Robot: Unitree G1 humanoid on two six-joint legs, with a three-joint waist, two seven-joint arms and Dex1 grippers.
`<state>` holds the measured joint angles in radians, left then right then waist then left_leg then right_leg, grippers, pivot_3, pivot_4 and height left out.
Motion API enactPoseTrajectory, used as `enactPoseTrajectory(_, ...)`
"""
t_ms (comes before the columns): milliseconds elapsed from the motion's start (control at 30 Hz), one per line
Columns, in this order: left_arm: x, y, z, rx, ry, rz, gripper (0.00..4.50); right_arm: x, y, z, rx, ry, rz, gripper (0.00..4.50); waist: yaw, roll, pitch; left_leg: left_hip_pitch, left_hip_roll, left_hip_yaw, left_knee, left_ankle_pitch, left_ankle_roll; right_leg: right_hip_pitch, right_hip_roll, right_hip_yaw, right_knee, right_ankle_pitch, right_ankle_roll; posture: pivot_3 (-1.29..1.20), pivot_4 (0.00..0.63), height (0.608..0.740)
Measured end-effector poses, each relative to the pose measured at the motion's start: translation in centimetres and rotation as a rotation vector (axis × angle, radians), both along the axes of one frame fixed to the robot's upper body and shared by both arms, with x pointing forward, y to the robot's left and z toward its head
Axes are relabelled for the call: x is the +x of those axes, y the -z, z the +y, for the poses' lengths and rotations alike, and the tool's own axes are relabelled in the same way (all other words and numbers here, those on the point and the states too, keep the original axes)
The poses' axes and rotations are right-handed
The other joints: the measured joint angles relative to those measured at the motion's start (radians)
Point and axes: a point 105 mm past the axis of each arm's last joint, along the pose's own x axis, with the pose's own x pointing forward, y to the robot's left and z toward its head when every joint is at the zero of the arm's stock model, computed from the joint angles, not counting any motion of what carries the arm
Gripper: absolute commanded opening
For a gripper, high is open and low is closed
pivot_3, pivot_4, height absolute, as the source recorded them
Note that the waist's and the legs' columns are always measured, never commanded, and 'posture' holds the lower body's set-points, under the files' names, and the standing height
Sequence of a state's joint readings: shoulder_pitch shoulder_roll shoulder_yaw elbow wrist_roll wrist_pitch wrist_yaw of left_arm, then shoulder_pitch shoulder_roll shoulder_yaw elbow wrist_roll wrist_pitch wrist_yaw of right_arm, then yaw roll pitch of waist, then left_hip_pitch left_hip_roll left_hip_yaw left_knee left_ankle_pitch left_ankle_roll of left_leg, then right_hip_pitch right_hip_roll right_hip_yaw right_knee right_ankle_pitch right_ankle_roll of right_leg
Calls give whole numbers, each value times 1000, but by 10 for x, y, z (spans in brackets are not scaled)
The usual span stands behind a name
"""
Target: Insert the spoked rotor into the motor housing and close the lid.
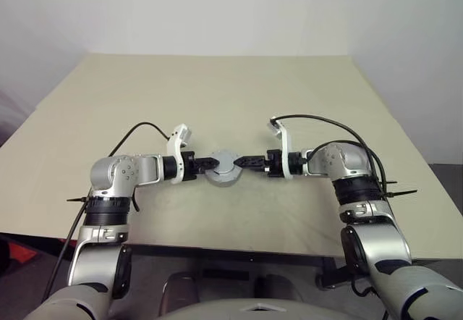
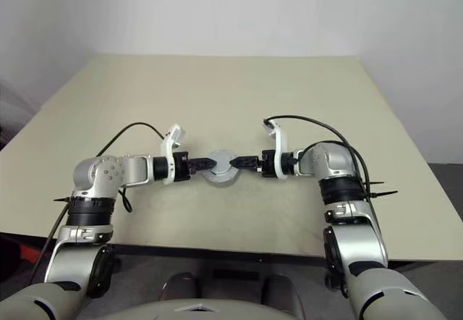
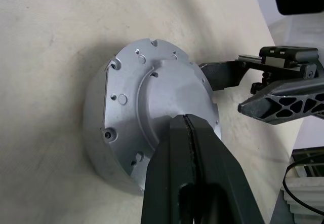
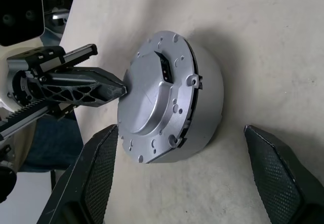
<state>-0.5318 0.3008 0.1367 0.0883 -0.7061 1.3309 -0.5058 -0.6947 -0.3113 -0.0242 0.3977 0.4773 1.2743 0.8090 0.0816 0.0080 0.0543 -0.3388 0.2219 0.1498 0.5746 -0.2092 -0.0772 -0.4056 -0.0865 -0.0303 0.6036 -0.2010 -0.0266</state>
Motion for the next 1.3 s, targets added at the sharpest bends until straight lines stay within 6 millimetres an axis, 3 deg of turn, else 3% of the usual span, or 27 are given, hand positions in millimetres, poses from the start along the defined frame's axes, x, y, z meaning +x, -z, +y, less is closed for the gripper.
enactPoseTrajectory(233, 0, 1, 5, 10, -17, 4, 0, 2, 1, 9, 10, 17, 3, 4482, -4, 0, 0, 4, 0, 0, -1, 3, -5, 1, 0, 1, 2, 0, 0, 0, 0, 740)
enactPoseTrajectory(400, 1, 0, 6, 16, -25, -1, 0, 4, 0, 29, 36, 20, 19, 4482, -8, 0, 0, 4, 1, 0, -2, 4, -6, 1, 2, 1, 2, 0, 0, 0, 0, 740)
enactPoseTrajectory(700, 2, 0, 9, 18, -42, -4, 0, 11, -1, 38, 60, 56, 48, 4482, -15, 0, 0, 4, 2, 0, -3, 5, -8, 0, 3, 1, 2, 0, 0, 0, 0, 740)
enactPoseTrajectory(900, 4, -7, 12, 10, -56, -34, 0, 18, -20, 52, 167, 93, 72, 4482, -15, 0, 0, 5, 4, 0, -8, 5, -9, -2, 7, 2, 2, -1, -3, 0, 0, 740)
enactPoseTrajectory(1300, 6, -7, 15, 21, -69, -35, 0, 0, -13, 52, 137, 19, 97, 4482, -11, 0, 0, 5, 4, -1, -10, 6, -10, -3, 7, 2, 2, -2, -4, 0, 0, 740)
